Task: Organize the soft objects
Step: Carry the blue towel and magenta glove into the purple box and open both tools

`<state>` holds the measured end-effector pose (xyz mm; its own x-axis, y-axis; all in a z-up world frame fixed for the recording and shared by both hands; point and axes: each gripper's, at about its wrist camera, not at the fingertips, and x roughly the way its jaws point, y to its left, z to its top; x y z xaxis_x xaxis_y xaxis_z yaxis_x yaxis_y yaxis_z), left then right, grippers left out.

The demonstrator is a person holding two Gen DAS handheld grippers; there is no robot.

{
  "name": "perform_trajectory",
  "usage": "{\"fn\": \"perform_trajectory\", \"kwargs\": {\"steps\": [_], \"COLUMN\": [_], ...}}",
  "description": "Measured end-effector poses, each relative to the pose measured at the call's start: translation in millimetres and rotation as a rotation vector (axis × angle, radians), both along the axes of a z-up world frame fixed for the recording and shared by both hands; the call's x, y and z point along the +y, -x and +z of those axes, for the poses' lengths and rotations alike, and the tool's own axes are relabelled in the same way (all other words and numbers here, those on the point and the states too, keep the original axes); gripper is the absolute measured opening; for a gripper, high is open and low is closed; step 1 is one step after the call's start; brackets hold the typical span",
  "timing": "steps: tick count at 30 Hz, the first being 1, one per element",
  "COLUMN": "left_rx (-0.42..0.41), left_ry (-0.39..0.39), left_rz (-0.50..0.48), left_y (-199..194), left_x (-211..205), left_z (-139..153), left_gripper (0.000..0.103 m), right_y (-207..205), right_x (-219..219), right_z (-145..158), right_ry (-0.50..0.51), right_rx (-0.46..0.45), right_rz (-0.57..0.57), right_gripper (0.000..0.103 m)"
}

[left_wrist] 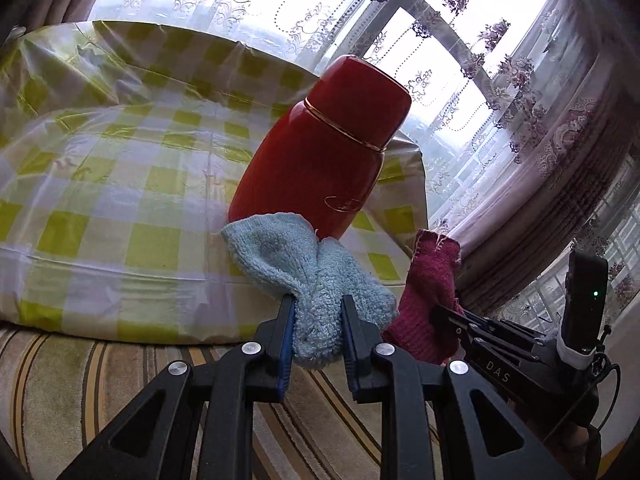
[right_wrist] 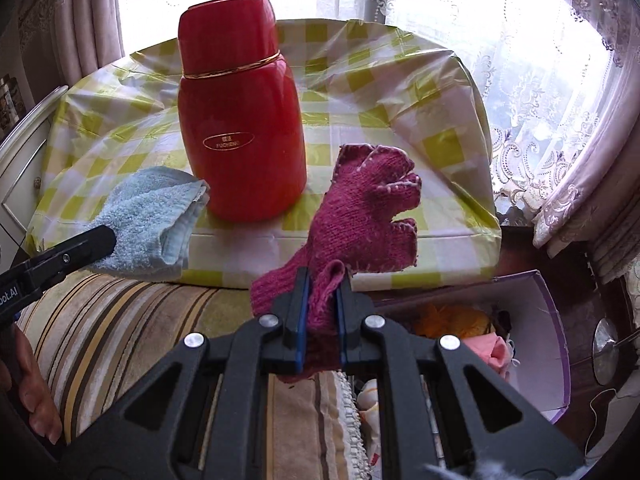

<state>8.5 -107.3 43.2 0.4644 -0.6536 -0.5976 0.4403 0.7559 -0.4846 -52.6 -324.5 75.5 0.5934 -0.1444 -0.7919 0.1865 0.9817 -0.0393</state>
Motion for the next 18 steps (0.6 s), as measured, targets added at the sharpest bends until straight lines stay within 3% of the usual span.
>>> {"fn": "perform_trajectory", "kwargs": {"steps": [18], "left_rx": [0.031], "left_ry": [-0.029], "left_rz": [-0.294], "left_y": [39], "left_x": [-116], "left_z": [1], "left_gripper": [0.023], "right_y": [80], "right_x": [-102], "right_z": [1], "right_ry": [0.053], "right_rx": [0.045], "right_rz": [-0.295], "right_gripper": [0.015]}}
